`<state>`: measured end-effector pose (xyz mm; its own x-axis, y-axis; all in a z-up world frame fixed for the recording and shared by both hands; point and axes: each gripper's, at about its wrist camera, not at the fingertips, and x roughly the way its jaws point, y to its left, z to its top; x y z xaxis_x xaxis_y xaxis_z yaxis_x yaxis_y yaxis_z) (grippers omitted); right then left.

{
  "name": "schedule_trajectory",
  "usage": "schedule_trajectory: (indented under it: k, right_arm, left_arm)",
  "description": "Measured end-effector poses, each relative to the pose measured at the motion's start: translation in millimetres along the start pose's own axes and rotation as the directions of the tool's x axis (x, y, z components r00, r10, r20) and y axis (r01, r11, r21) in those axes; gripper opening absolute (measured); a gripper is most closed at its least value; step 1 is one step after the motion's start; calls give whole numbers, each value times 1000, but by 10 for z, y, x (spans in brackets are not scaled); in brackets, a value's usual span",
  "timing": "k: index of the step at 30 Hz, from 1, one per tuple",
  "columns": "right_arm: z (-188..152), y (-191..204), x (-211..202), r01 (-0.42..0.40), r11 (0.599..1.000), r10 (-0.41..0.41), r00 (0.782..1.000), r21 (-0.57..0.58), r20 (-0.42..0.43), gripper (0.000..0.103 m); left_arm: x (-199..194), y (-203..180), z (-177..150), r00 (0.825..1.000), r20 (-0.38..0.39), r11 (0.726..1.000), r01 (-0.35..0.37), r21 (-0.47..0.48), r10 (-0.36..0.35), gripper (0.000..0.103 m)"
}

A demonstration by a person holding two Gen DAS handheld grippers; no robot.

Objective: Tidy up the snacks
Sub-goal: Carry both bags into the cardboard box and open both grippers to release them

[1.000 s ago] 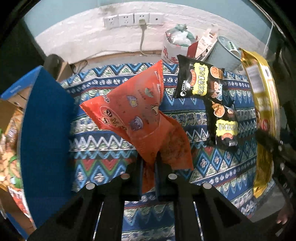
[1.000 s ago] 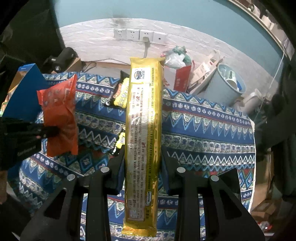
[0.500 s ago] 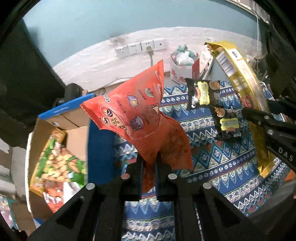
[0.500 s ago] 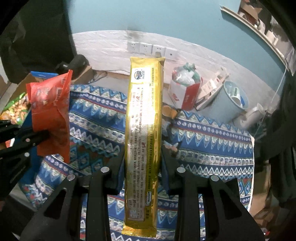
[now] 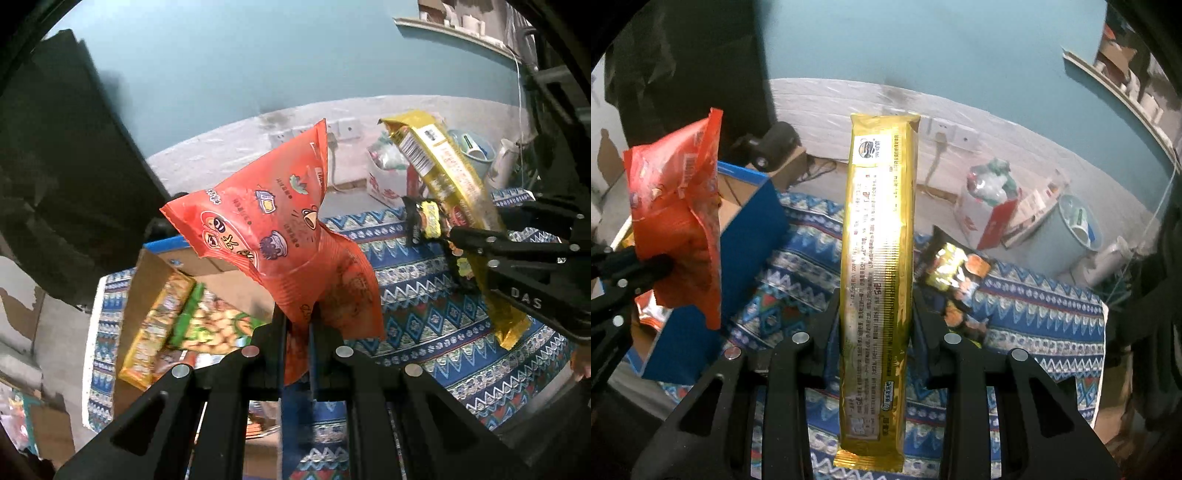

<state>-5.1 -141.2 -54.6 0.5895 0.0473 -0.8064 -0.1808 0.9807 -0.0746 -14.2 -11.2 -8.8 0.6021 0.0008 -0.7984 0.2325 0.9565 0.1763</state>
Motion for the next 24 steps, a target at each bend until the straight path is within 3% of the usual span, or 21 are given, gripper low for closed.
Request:
schedule_trajectory:
  k: [13,24]
  right_arm:
    - [433,788,52,-81,994,82,996,-74,21,31]
    - [675,1323,159,-136,982,138,990,-129,3,31]
  left_arm:
    - [-208,635,-169,999,46,995,-23,-96,28,10]
    - [-168,1171,-344,997,27,981,-70,-182,77,10]
